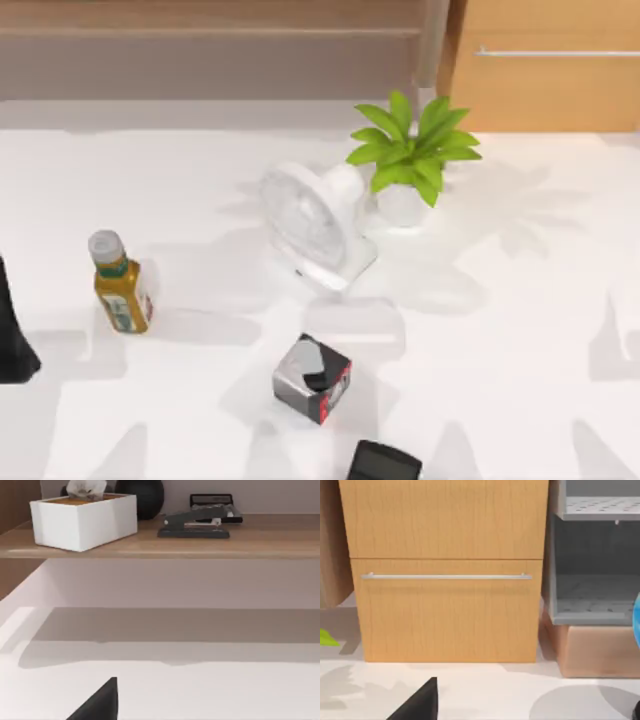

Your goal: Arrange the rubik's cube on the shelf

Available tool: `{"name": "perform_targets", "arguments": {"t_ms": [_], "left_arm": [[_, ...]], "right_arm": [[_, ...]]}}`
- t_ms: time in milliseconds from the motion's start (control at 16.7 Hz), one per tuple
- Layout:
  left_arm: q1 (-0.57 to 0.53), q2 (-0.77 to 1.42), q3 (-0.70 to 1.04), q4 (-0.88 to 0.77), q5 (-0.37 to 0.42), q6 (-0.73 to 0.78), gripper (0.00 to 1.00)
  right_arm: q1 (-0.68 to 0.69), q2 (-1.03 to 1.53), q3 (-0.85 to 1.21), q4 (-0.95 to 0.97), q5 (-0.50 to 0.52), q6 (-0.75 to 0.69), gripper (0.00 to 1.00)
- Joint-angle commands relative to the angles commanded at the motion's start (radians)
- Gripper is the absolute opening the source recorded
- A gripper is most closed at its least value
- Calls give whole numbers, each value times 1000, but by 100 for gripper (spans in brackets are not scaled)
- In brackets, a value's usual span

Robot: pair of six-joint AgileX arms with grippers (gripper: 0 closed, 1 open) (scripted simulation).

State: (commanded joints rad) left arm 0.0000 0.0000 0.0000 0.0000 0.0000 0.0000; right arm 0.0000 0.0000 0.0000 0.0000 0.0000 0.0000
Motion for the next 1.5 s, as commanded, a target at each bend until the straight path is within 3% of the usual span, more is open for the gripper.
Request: {"name": "perform_targets", "arguments": {"t_ms": [240, 480, 1500], "left_arm": [[0, 0, 0, 0, 0, 0, 100], [0, 0, 0, 0, 0, 0, 100], [0, 0, 0, 0, 0, 0, 100]], "right_arm": [[3, 30, 16, 22, 4, -27, 100], [21, 219, 110, 149, 25, -181, 100], [148, 1919, 812, 1105, 184, -1342, 100]]}}
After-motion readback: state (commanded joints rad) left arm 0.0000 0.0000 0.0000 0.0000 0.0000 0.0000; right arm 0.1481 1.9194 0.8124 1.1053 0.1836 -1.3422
